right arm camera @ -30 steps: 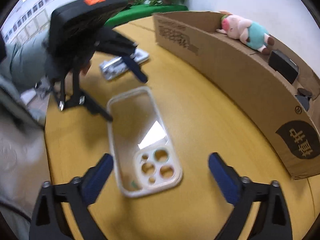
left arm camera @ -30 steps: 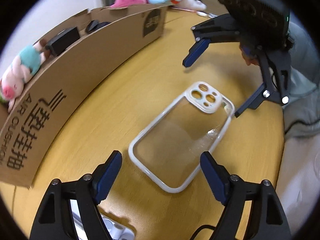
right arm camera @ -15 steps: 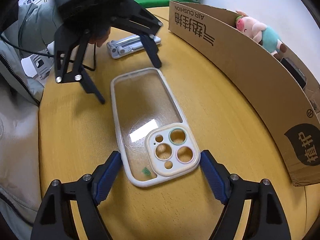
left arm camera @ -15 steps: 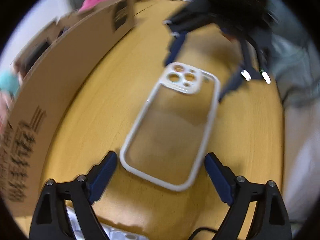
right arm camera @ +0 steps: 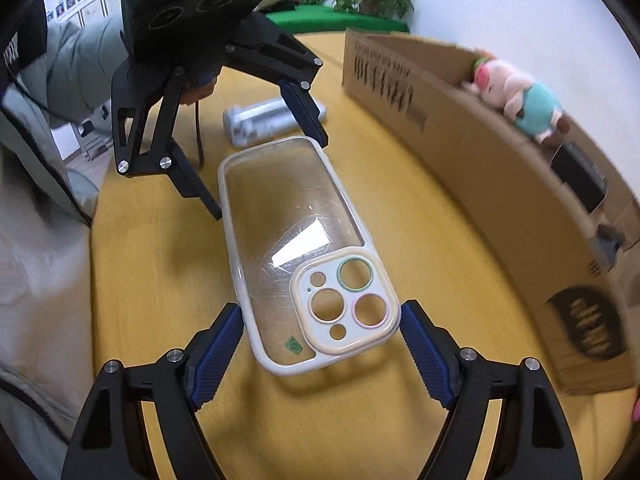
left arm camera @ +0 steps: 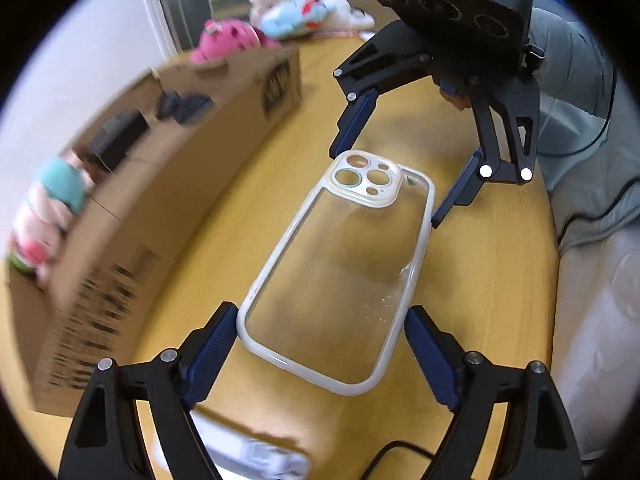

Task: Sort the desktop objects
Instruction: 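Carry the phone case with both grippers and lower it into the box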

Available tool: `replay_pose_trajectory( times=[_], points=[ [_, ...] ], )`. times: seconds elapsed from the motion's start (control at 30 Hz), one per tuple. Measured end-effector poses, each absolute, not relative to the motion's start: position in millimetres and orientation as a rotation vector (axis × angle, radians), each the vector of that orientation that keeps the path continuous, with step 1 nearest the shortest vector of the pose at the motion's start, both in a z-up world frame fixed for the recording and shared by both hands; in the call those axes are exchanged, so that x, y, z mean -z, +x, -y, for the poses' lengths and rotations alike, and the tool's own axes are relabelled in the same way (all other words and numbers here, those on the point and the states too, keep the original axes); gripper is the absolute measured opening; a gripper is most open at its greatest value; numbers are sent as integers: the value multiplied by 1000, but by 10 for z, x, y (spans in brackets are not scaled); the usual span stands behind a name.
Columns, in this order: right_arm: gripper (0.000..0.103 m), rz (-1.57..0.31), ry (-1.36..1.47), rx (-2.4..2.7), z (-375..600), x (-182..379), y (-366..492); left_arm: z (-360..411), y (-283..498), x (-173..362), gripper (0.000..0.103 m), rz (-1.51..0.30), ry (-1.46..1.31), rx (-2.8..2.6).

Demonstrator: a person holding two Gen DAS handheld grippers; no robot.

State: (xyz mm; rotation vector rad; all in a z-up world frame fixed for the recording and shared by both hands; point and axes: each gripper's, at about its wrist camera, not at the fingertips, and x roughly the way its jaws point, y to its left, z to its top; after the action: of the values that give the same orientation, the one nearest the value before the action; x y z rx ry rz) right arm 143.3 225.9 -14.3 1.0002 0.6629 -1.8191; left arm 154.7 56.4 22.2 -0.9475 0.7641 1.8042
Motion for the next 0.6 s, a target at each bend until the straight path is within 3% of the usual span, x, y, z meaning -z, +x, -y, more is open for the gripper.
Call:
replay_pose_trajectory(
  times=[0.4,0.6],
  points=[
    [79,-854,724,1905,-2095,-1079,524,-36,447,-1352,85,-874,-712,-2006],
    [79,-889,694,1886,-1932,-1199,-224,32,-265,-1255,85,-865,-784,-2012]
  ],
)
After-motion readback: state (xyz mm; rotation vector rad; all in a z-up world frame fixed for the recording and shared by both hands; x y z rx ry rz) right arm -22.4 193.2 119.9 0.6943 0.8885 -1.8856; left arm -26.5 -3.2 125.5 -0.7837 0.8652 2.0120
